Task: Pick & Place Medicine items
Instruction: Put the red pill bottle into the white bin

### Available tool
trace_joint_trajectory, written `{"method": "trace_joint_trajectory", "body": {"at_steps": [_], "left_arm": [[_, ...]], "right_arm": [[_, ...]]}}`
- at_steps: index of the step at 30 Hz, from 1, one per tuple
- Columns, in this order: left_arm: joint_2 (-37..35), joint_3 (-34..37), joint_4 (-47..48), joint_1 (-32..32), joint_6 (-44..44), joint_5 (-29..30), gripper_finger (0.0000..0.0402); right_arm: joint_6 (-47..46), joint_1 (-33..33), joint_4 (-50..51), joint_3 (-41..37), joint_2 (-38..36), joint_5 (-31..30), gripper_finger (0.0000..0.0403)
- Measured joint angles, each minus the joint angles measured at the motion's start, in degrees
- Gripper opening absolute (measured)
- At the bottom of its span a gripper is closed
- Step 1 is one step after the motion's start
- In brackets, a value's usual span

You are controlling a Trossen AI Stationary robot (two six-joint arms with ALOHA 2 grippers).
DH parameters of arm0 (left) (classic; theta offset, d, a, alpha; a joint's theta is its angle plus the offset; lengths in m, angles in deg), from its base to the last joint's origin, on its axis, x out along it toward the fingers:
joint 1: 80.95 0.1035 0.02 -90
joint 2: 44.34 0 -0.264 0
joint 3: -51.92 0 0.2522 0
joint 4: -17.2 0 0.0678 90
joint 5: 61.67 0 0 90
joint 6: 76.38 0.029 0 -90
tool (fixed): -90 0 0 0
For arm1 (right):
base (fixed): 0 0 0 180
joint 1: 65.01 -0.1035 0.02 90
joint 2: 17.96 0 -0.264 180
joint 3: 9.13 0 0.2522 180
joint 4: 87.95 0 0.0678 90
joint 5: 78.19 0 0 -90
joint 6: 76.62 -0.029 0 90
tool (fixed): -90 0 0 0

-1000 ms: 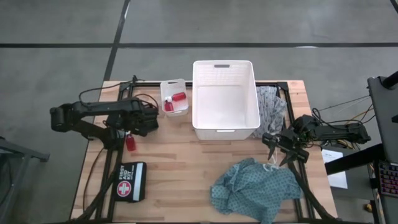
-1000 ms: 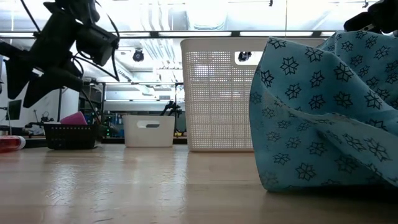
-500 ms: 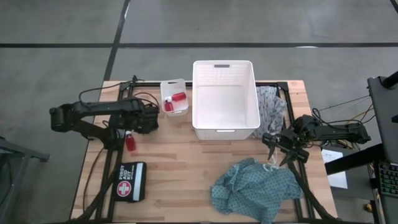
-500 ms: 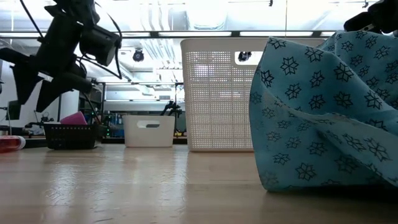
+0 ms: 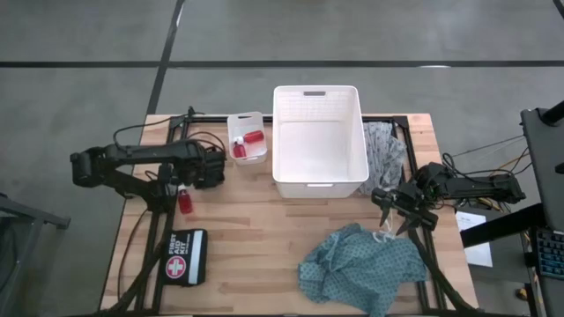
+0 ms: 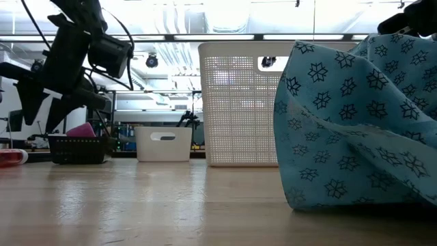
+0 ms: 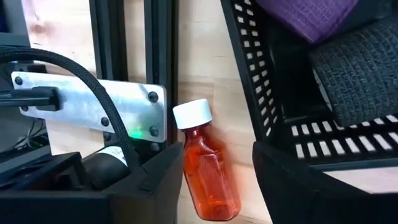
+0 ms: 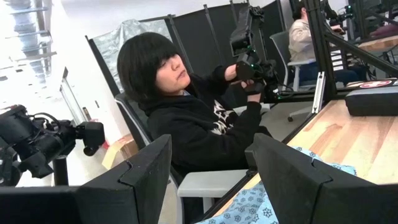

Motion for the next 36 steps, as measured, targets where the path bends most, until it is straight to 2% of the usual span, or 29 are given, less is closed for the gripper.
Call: {"method": "trace_joint_trajectory", "body": {"at_steps": [3,9,11,15,20,22,30,36], "left_arm": [[0.0,0.0,0.09,1.08,1.56,0.22,0.0187],[0.0,-0.42,-2.22,5.36,16.75,3.58,0.018],[0.0,-0.37,-4.42,6.04,17.47,4.23,0.018],[0.0,-0.37,-10.96,5.77,11.19,4.62,0.018],[0.0,-0.4,-13.28,4.03,-11.21,10.36,0.018],[0.0,-0.42,-12.9,3.53,-17.46,11.74,0.018],[0.0,-1.3,-12.91,2.79,-17.87,12.3,0.018],[0.0,-1.06,-13.28,-0.81,-19.98,12.12,0.018]], "right_arm": [[-0.01,0.02,0.0,0.0,0.0,0.0,0.0224],[-0.02,0.02,0.0,0.0,0.0,0.0,0.0224],[-0.01,0.0,0.0,0.0,0.0,0.0,0.0224],[-0.01,0.0,0.0,0.0,0.0,0.0,0.0224],[-0.02,0.01,0.0,0.0,0.0,0.0,0.0224],[-0.02,0.02,0.0,0.0,0.0,0.02,0.0224],[-0.02,0.0,0.0,0.0,0.0,0.02,0.0224],[-0.02,0.01,0.0,0.0,0.0,0.0,0.0224]]}}
